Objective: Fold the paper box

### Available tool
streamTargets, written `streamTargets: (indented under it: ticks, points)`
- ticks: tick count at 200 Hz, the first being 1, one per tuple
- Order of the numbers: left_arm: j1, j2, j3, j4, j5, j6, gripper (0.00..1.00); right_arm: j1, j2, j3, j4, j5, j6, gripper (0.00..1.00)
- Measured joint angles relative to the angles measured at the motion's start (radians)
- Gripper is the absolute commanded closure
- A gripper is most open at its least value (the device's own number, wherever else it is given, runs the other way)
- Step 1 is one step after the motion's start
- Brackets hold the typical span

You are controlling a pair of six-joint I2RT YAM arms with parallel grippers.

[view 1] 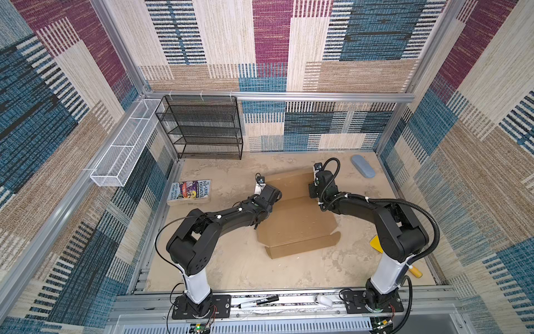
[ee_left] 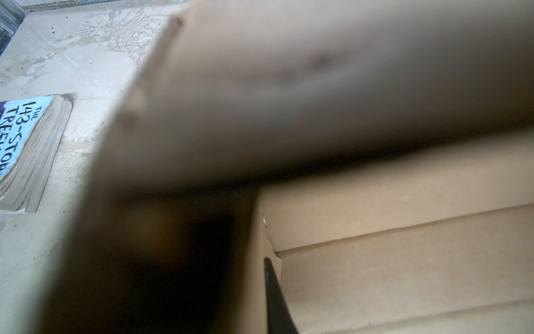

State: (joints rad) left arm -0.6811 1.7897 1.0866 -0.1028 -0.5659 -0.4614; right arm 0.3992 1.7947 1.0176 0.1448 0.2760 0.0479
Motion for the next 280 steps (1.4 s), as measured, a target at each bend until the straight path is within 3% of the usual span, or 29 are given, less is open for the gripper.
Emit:
streamTargets:
  ticks: [45,101,147,224,280]
  points:
    - [0.0,0.0,0.008,-0.008,0.004,-0.003,1.0,0.016,0.006,0.011,-0.019,0.047,0.008,0.93]
    - [-0.001,0.003,0.013,-0.014,0.016,-0.01,1.0,0.029,0.017,0.012,-0.045,0.064,0.026,0.72]
    - [-0.002,0.004,0.021,-0.025,0.019,-0.011,1.0,0.029,0.005,0.005,-0.059,0.06,0.034,0.69]
    - [-0.003,0.011,0.037,-0.051,0.014,-0.018,1.0,0.032,-0.056,-0.052,-0.093,0.043,0.052,0.55]
    - [-0.002,0.011,0.036,-0.057,-0.002,-0.026,1.0,0.032,-0.097,-0.071,-0.103,0.038,0.055,0.54]
